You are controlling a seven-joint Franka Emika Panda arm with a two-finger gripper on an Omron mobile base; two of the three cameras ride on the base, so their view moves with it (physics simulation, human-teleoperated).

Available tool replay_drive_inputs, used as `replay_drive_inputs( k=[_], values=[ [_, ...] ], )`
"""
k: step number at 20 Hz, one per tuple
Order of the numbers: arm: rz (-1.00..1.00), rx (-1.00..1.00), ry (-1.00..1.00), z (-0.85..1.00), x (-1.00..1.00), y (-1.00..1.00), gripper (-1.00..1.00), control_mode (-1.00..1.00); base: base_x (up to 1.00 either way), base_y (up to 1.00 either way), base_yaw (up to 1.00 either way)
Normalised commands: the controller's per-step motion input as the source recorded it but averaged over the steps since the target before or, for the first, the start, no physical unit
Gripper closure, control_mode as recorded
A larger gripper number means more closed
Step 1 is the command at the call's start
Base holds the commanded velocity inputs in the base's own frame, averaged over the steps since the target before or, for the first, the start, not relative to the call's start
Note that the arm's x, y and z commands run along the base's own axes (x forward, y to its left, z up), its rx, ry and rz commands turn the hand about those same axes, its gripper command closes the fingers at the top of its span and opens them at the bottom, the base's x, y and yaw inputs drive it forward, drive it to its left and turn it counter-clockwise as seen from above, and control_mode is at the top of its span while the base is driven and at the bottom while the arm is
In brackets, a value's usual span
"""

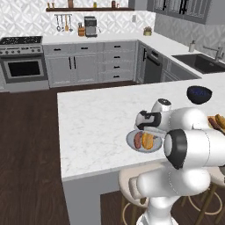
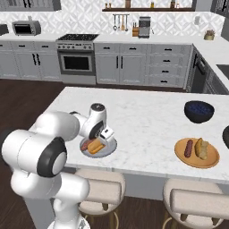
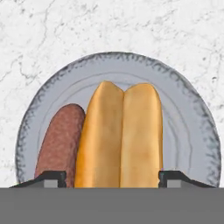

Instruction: Place one bun and one sausage from the bowl on each plate.

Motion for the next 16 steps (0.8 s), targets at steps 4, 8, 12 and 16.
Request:
replay_drive_inputs(
  k=[4,8,12,16],
  values=[
    [0.0,-0.04,-0.07,0.29,0.0,0.04,-1.0,-1.0,0.0,0.0,0.0],
    [0.0,-0.16,0.0,0.72,-0.13,0.07,-1.0,-1.0,0.0,0.0,0.0],
    [0.09,-0.2,-0.02,0.81,-0.52,0.21,-1.0,-1.0,0.0,0.0,0.0],
    [0.15,-0.38,-0.21,0.93,-0.92,0.89,-1.0,-1.0,0.0,0.0,0.0]
  ],
)
